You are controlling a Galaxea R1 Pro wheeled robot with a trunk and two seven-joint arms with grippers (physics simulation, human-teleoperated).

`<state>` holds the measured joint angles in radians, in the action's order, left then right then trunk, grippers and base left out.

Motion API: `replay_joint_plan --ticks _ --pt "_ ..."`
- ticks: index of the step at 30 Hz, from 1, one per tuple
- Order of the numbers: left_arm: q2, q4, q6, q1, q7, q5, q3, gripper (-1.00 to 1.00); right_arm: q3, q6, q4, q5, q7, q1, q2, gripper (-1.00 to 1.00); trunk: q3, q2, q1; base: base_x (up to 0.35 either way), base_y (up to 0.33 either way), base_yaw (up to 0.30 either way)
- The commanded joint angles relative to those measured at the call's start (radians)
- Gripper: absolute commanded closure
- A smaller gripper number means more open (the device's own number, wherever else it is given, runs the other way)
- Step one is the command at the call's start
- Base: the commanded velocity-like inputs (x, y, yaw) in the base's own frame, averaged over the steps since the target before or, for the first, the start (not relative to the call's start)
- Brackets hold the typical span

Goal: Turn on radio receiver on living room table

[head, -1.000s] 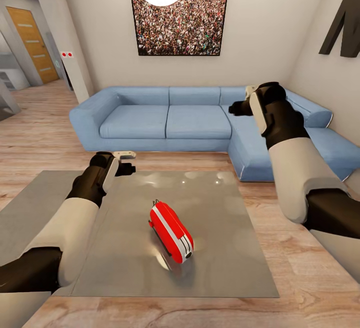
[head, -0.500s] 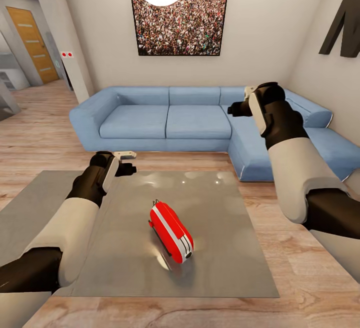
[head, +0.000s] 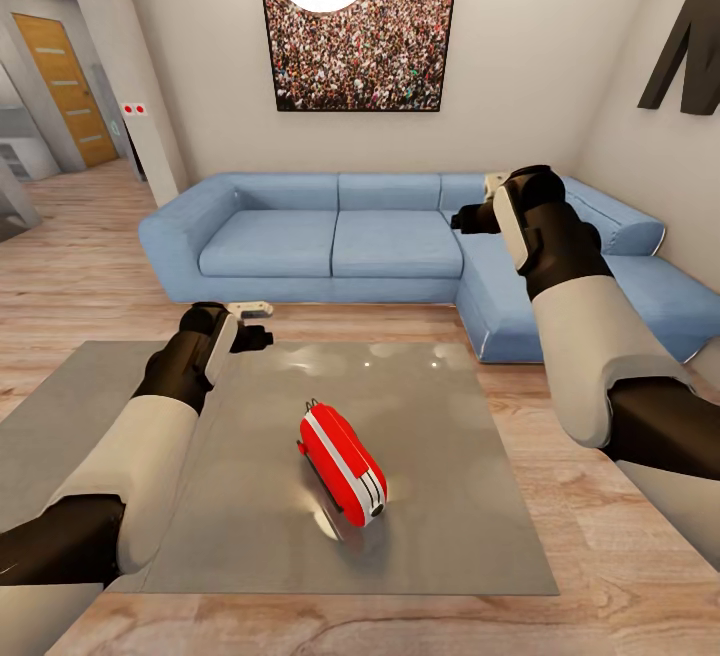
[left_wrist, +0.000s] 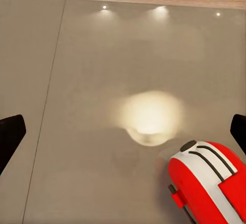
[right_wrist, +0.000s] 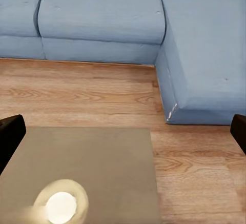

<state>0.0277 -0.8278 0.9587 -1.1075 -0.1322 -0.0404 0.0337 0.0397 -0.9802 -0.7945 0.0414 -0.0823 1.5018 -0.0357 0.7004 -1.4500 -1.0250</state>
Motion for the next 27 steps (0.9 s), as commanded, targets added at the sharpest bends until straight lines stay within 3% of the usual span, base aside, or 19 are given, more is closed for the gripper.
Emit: replay_joint_plan --ticks 1,27 --pt "0.001 -0.002 0.000 0.000 0.000 0.000 0.000 -1.00 0.000 0.000 0.000 0.000 0.000 0.000 0.000 -1.00 0.000 0.000 0.000 0.000 0.000 0.000" --pt "0.011 -0.021 0.003 0.000 0.000 -0.001 0.000 -1.00 0.000 0.000 0.000 -0.001 -0.002 0.000 -0.003 -1.00 0.000 0.000 0.000 0.000 0.000 0.000"
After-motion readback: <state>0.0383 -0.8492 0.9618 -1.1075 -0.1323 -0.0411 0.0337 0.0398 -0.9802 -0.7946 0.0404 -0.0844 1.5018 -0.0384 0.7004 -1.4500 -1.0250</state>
